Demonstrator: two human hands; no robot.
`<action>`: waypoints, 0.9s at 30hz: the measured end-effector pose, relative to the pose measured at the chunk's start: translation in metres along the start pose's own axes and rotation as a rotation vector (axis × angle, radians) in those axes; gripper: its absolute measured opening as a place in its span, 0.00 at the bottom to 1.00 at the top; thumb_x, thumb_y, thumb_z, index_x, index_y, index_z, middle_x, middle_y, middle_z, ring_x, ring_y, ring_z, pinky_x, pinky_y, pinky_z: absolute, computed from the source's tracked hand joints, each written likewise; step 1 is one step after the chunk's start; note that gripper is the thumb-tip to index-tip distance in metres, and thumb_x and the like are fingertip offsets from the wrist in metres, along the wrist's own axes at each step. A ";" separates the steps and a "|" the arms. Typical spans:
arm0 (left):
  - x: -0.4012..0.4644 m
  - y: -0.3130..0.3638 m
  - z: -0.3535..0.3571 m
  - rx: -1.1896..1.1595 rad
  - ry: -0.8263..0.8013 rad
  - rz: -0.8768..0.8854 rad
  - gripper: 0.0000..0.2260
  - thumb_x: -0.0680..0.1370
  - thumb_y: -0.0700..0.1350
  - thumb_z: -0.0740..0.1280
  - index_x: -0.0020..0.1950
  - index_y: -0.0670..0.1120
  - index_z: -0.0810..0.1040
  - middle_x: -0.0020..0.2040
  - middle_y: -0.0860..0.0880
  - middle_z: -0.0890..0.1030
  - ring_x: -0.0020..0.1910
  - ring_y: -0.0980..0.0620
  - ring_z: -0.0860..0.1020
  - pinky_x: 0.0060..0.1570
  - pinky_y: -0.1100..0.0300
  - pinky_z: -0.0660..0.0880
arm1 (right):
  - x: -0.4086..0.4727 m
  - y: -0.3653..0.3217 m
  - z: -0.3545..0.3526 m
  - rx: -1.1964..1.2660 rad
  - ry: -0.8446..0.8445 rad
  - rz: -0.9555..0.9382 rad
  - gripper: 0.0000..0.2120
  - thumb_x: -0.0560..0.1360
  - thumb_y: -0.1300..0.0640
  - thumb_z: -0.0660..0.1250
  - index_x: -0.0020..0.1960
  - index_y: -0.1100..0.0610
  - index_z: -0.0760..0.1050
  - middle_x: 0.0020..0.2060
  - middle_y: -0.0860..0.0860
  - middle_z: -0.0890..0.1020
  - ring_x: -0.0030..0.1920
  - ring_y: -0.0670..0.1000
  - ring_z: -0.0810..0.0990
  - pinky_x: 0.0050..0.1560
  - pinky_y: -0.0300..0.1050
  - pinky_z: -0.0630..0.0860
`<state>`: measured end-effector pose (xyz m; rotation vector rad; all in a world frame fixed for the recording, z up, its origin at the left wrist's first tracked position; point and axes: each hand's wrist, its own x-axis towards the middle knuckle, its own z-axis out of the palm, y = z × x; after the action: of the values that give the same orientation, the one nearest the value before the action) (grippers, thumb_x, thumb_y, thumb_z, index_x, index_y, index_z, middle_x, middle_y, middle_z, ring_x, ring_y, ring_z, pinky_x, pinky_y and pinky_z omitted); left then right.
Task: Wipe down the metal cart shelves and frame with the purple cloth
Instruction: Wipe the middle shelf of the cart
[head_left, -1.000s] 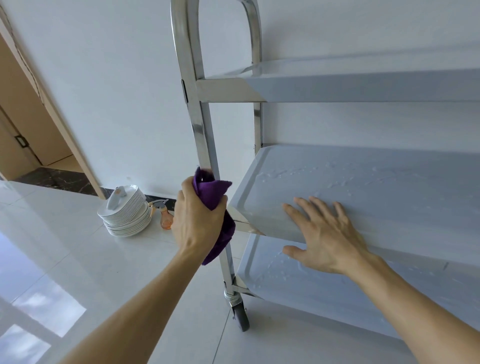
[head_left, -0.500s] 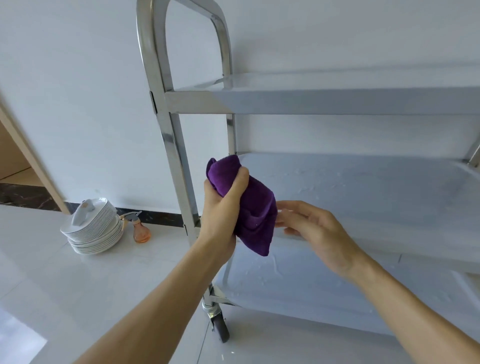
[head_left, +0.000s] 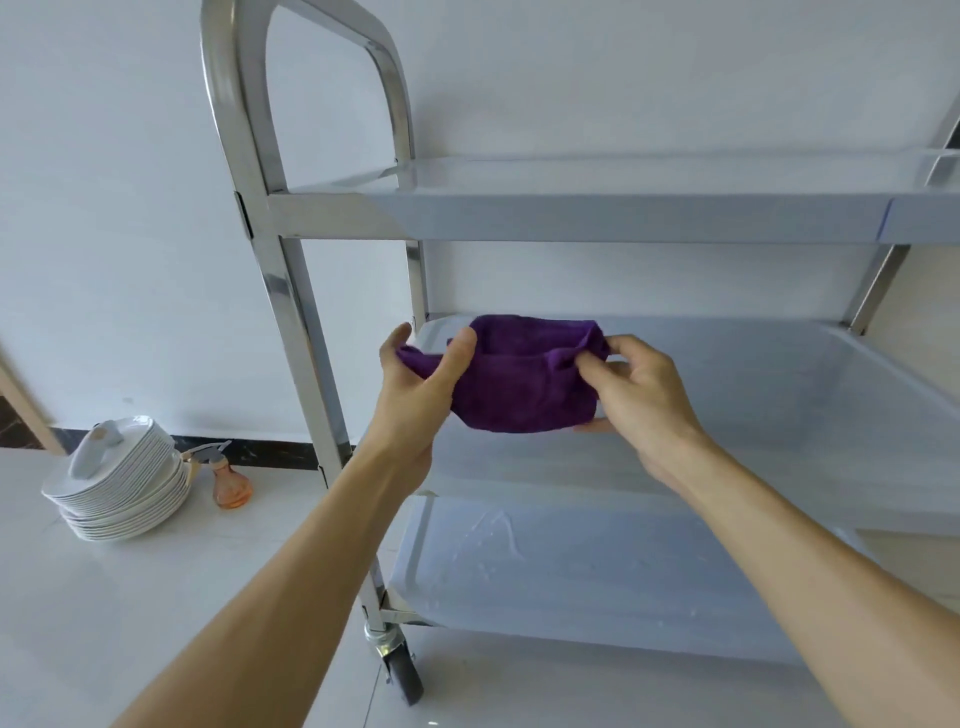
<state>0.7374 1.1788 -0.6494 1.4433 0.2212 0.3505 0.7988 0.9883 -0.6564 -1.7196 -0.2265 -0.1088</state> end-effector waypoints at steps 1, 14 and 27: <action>0.002 -0.002 -0.005 0.086 0.015 -0.011 0.38 0.73 0.59 0.73 0.77 0.56 0.56 0.62 0.47 0.78 0.59 0.49 0.79 0.68 0.47 0.71 | 0.008 0.001 -0.004 -0.186 0.060 -0.022 0.05 0.76 0.49 0.69 0.48 0.50 0.79 0.41 0.50 0.85 0.43 0.50 0.84 0.40 0.45 0.79; 0.001 -0.024 -0.018 1.048 -0.147 0.269 0.06 0.76 0.46 0.72 0.52 0.47 0.80 0.44 0.51 0.80 0.43 0.50 0.77 0.38 0.65 0.72 | 0.029 0.028 -0.031 -0.297 -0.034 0.112 0.03 0.74 0.56 0.68 0.47 0.54 0.78 0.44 0.56 0.85 0.48 0.59 0.84 0.58 0.59 0.79; -0.025 -0.036 -0.016 1.177 -0.721 0.853 0.13 0.75 0.39 0.70 0.56 0.53 0.79 0.50 0.59 0.78 0.47 0.60 0.74 0.50 0.68 0.71 | 0.028 0.015 -0.091 -0.802 -0.335 0.183 0.11 0.71 0.56 0.71 0.53 0.52 0.79 0.55 0.48 0.80 0.58 0.49 0.76 0.59 0.48 0.72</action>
<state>0.7120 1.1811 -0.6885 2.6897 -0.9661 0.3605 0.8344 0.8990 -0.6511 -2.5476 -0.2921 0.2626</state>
